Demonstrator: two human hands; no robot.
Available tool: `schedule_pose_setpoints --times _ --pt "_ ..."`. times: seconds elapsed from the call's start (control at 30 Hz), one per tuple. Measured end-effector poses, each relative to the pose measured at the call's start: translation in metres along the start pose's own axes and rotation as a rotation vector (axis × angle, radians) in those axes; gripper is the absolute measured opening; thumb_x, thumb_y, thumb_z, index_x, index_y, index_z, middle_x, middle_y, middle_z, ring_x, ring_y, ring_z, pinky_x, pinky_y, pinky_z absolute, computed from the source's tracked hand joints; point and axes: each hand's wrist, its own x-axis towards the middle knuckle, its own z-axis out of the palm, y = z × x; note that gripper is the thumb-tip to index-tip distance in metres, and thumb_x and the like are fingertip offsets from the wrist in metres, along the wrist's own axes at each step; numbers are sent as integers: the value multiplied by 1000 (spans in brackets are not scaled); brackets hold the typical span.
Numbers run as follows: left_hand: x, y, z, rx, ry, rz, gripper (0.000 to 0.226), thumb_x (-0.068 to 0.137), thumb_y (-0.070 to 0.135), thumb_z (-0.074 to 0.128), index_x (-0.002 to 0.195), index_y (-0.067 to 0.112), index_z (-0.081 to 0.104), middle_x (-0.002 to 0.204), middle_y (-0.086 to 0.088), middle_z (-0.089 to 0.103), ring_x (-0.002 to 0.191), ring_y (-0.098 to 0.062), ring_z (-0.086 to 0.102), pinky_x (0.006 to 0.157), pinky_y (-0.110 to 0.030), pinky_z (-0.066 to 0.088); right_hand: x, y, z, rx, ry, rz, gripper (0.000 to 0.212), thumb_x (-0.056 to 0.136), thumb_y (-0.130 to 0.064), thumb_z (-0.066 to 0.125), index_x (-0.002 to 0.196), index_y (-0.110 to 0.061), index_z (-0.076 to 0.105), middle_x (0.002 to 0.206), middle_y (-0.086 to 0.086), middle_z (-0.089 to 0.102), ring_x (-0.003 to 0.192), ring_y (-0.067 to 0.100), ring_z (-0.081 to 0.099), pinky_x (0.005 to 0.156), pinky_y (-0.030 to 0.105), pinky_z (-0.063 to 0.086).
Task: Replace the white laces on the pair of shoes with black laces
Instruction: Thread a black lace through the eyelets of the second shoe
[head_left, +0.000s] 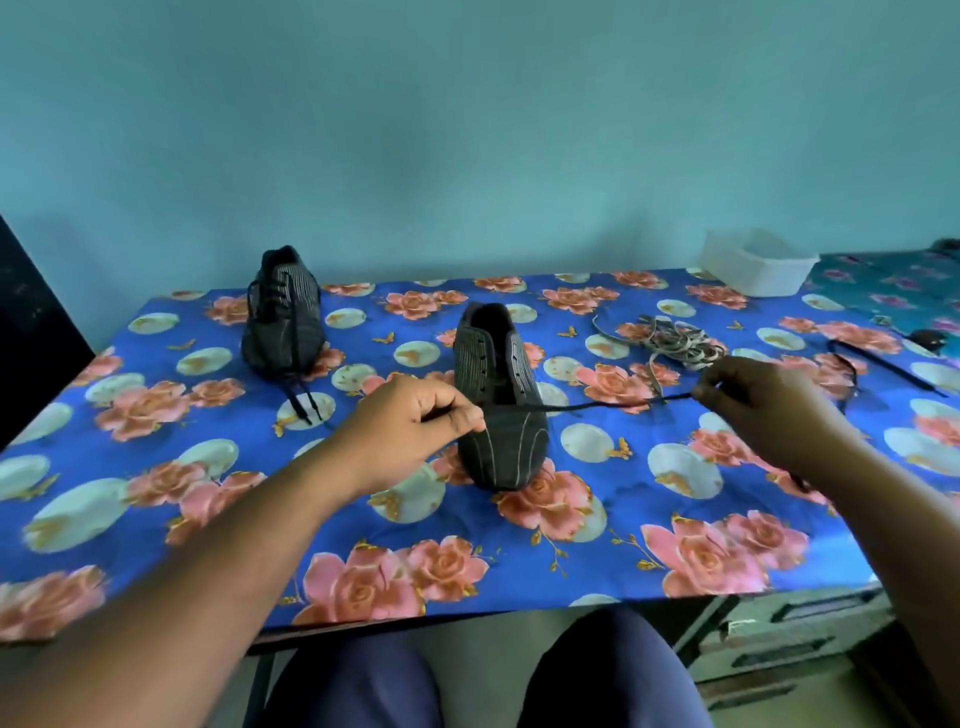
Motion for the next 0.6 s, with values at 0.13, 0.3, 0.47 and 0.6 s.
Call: schedule_pose_setpoints --times 0.13,0.3,0.47,0.6 --pt "2 2 8 91 30 4 11 94 27 73 93 21 81 83 13 76 81 2 65 82 -27 50 -7 -40 31 -149 -95 -166 37 91 -62 55 113 -36 68 121 -2 64 113 26 56 92 46 48" --pt "7 5 13 138 22 67 17 88 37 78 80 22 79 68 7 67 58 -4 54 58 -29 42 -24 -120 60 80 -209 -423 63 93 -72 32 137 -34 58 132 -8 62 125 21 50 103 45 41" --pt "4 2 8 84 86 68 19 86 36 79 72 26 73 57 16 56 53 -2 45 53 -18 32 -22 -140 76 270 -218 -451 29 101 -52 51 96 -27 66 77 -8 64 72 9 57 67 28 43" --pt "-2 -16 -1 0 161 38 15 89 30 77 75 25 74 70 6 67 72 -7 60 68 -35 49 -25 -129 74 350 -241 -420 25 104 -34 54 81 -27 58 62 -7 51 56 8 44 52 20 32"
